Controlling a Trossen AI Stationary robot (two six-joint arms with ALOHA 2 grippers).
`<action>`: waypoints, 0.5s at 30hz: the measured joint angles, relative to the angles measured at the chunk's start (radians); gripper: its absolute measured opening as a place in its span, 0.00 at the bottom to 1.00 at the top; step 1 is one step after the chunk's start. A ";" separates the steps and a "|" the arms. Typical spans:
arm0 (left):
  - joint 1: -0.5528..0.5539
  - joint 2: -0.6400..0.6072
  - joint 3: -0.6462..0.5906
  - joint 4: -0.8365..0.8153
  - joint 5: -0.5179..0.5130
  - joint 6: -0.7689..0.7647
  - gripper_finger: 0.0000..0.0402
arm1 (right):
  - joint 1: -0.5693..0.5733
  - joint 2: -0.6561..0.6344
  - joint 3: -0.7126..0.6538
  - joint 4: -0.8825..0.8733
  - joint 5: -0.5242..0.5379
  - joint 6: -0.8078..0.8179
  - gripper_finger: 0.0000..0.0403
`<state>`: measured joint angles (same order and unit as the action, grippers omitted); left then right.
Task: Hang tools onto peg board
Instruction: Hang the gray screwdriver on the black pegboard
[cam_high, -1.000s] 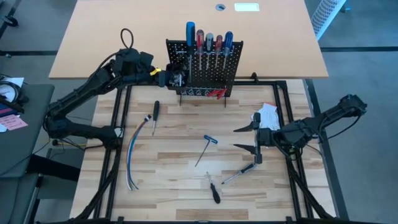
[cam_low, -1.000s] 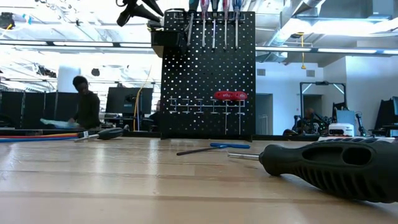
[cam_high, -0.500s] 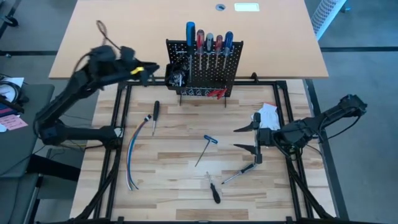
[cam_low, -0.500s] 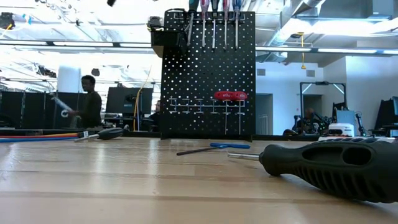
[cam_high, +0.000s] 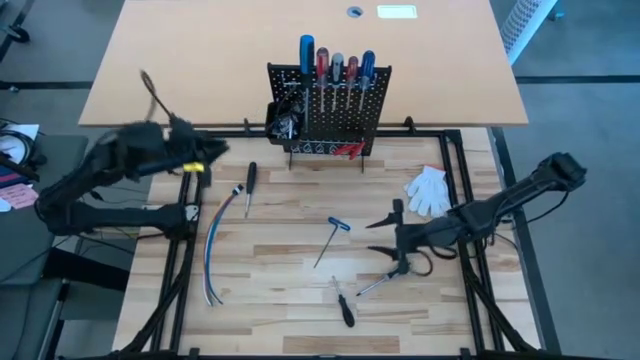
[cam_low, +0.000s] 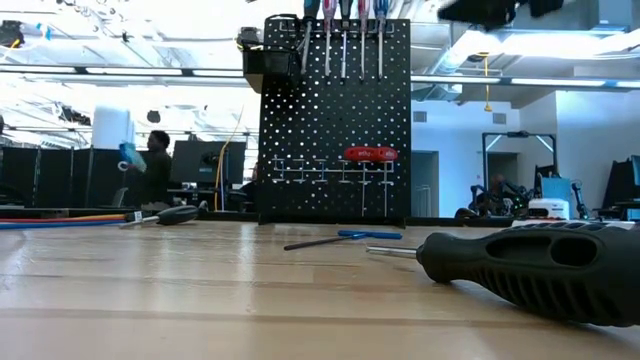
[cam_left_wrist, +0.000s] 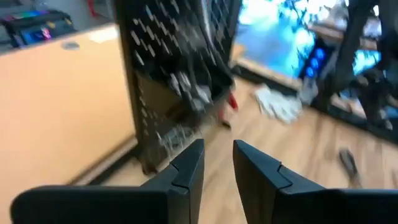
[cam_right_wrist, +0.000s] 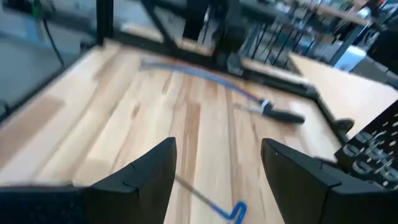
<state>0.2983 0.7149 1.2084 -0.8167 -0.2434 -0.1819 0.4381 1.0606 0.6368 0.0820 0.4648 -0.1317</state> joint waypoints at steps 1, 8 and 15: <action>-0.024 -0.016 -0.043 0.004 -0.011 -0.009 0.19 | 0.000 0.019 0.000 -0.013 -0.003 -0.002 0.61; -0.183 -0.094 -0.358 0.173 -0.051 -0.070 0.15 | 0.060 0.064 0.048 -0.232 -0.071 0.084 0.61; -0.387 -0.088 -0.549 0.466 -0.166 -0.055 0.13 | 0.169 0.063 0.082 -0.594 -0.104 0.446 0.61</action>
<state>-0.0882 0.6264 0.6592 -0.3510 -0.4098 -0.2369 0.6070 1.1236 0.7185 -0.5123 0.3607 0.3144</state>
